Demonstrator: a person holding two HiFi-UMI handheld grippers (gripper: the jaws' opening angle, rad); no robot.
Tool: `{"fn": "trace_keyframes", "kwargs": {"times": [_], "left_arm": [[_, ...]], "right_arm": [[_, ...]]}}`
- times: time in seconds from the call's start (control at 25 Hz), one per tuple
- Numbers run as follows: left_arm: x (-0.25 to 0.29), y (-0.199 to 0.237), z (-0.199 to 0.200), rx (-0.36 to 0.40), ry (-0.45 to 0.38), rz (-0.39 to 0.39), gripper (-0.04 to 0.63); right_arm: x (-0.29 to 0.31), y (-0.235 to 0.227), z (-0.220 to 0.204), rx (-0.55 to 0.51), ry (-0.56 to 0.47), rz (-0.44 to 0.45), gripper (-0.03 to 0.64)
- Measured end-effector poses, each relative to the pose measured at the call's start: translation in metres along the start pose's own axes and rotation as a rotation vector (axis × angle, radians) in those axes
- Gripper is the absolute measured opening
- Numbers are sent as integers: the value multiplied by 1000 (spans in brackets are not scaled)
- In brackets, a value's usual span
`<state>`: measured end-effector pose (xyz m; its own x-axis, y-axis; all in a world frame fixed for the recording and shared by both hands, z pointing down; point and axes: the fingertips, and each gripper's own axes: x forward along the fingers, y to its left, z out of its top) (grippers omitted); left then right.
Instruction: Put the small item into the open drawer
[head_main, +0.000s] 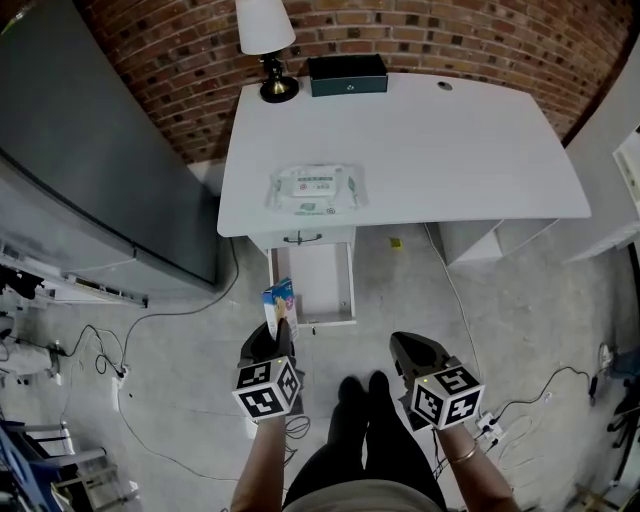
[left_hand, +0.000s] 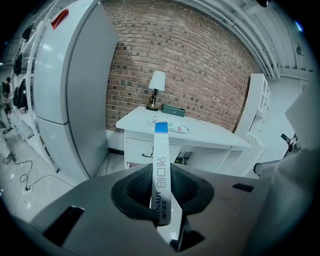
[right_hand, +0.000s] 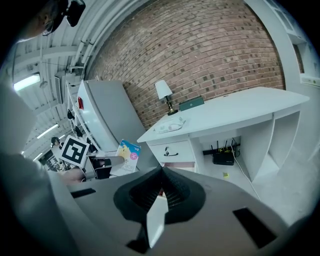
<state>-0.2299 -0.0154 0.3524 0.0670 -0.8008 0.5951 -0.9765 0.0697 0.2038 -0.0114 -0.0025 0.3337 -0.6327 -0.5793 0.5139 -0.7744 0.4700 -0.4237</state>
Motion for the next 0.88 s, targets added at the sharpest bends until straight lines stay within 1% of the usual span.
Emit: {"fn": "trace_keyframes", "kwargs": {"times": [0.2,0.36,0.52,0.88], "left_arm": [[26,0,-15,-11,14,12,94],[49,-4,-30,-5,24,16,94],[76,-10,-48,2,31,14,94],[141,-22,-92,20,58,-5,94]], "right_arm": [[22,-15,-8,5,19,11,6],[39,-29,-19,10,31,22,6],[57,-47,-37,14,46,32,6],[99,-85,-81,63,73,55,6]]}}
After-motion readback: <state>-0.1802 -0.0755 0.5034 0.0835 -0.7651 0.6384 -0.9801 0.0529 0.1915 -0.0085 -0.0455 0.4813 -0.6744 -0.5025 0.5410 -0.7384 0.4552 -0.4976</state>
